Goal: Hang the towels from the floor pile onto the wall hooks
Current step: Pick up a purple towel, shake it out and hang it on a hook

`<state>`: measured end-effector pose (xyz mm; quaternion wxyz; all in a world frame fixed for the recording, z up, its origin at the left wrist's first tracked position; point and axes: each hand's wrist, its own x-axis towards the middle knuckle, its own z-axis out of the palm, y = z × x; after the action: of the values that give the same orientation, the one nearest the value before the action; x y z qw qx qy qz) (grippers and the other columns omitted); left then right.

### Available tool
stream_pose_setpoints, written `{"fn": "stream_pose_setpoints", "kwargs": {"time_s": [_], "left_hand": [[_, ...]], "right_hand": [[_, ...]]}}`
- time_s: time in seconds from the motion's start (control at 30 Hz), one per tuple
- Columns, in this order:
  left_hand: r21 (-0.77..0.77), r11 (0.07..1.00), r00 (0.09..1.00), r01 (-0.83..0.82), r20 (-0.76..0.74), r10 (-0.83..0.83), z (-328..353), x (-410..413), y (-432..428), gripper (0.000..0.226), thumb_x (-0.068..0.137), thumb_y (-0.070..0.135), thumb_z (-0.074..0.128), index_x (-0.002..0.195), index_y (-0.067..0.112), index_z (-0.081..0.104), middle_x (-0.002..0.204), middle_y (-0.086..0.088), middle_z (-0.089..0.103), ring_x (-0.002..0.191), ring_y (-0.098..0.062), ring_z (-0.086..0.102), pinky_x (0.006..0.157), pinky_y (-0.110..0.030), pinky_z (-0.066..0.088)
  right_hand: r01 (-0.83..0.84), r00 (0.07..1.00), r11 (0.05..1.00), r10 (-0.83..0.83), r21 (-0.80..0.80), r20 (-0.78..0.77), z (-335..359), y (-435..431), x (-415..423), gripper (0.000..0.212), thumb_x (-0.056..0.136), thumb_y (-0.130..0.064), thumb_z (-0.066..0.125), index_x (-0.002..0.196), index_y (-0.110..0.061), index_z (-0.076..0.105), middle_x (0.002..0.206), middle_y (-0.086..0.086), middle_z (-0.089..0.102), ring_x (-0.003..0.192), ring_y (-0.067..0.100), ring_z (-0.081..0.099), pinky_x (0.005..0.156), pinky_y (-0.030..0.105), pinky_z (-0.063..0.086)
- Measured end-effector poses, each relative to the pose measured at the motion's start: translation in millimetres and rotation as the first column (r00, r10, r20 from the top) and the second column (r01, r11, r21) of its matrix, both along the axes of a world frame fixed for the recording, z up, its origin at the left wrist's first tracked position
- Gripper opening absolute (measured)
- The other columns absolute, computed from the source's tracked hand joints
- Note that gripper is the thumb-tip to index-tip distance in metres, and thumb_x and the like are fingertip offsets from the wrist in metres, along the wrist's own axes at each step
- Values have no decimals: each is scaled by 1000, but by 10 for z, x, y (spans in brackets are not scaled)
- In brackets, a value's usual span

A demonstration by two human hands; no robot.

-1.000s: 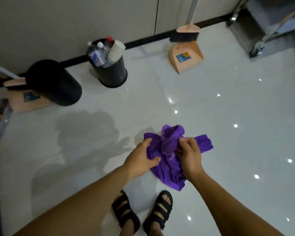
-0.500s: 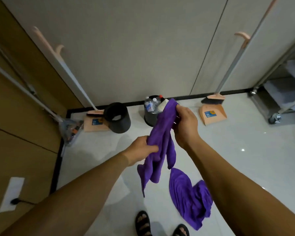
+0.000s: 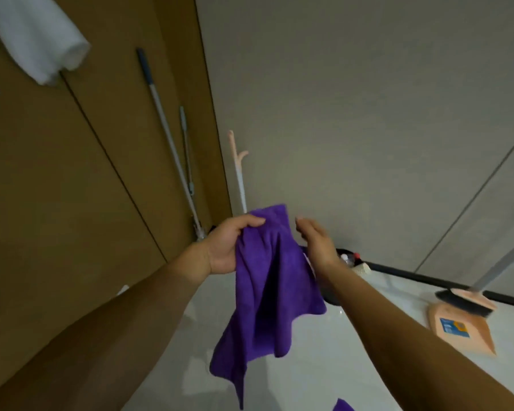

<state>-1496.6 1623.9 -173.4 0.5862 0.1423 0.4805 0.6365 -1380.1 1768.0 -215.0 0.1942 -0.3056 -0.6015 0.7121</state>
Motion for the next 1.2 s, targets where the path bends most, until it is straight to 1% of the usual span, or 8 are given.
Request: {"fn": "stream_pose_setpoints", "kwargs": {"time_s": [0.23,0.33,0.47,0.7,0.87,0.97,1.1,1.2], "left_hand": [[141,958,965,-251,-43,259,788,-12,-369,35,85,29,54,103,3,68,97,-14,69,90,-26,66,89,-34,53],[44,955,931,-294,-213,296,1001,10,-523,35,84,26,58,110,2,63,105,-15,64,99,-28,61,104,-40,43],[-4,893,837,-450,-352,420,1139,43,-726,37,77,29,66,104,4,65,104,-15,65,100,-28,62,105,-42,43],[12,898,793,-441,-463,395,1276,260,-744,30,82,40,62,84,11,57,78,-8,61,80,-22,63,77,-38,55],[-222,907,794,-359,-583,172,1438,274,-1036,20,68,21,61,85,11,55,84,-6,60,80,-17,63,74,-30,56],[-441,755,525,-485,-837,-151,1490,174,-1354,7,62,18,53,67,14,52,69,-1,56,68,-18,60,61,-27,47],[-392,695,73,-603,-894,-442,1267,-26,-1747,30,76,1,54,99,7,71,101,-5,71,95,-22,63,84,-32,50],[-315,737,1,-598,-920,-392,1012,-100,-2014,29,81,3,56,106,9,70,106,-5,69,99,-21,62,86,-30,48]], "right_hand": [[-213,950,805,303,-554,75,-225,-245,103,58,93,-56,43,98,-8,74,91,14,75,76,29,73,58,34,58],[-251,951,878,303,-409,66,-98,-368,-11,53,93,-58,43,107,-13,68,102,11,72,95,31,66,80,39,54],[52,994,994,-61,-95,-93,421,-414,-179,30,98,-48,42,88,-25,56,94,7,61,82,21,57,59,30,43],[-659,628,671,739,340,-244,718,-1040,-344,80,66,-53,82,134,-38,43,125,-10,62,112,10,62,91,30,54],[-466,830,777,549,423,-95,764,-1349,-511,14,76,2,63,86,-8,61,85,10,65,80,27,60,73,46,49],[-567,819,821,570,65,-57,863,-1457,-476,13,66,1,58,76,-6,63,73,13,62,69,28,59,61,35,47],[-770,628,547,741,-328,-237,1013,-1554,-425,36,71,1,48,102,4,66,96,23,65,80,36,65,74,41,56],[-793,597,459,719,-401,-357,1063,-1624,-465,41,72,-6,43,100,4,72,99,23,68,85,37,68,79,43,57]]}}
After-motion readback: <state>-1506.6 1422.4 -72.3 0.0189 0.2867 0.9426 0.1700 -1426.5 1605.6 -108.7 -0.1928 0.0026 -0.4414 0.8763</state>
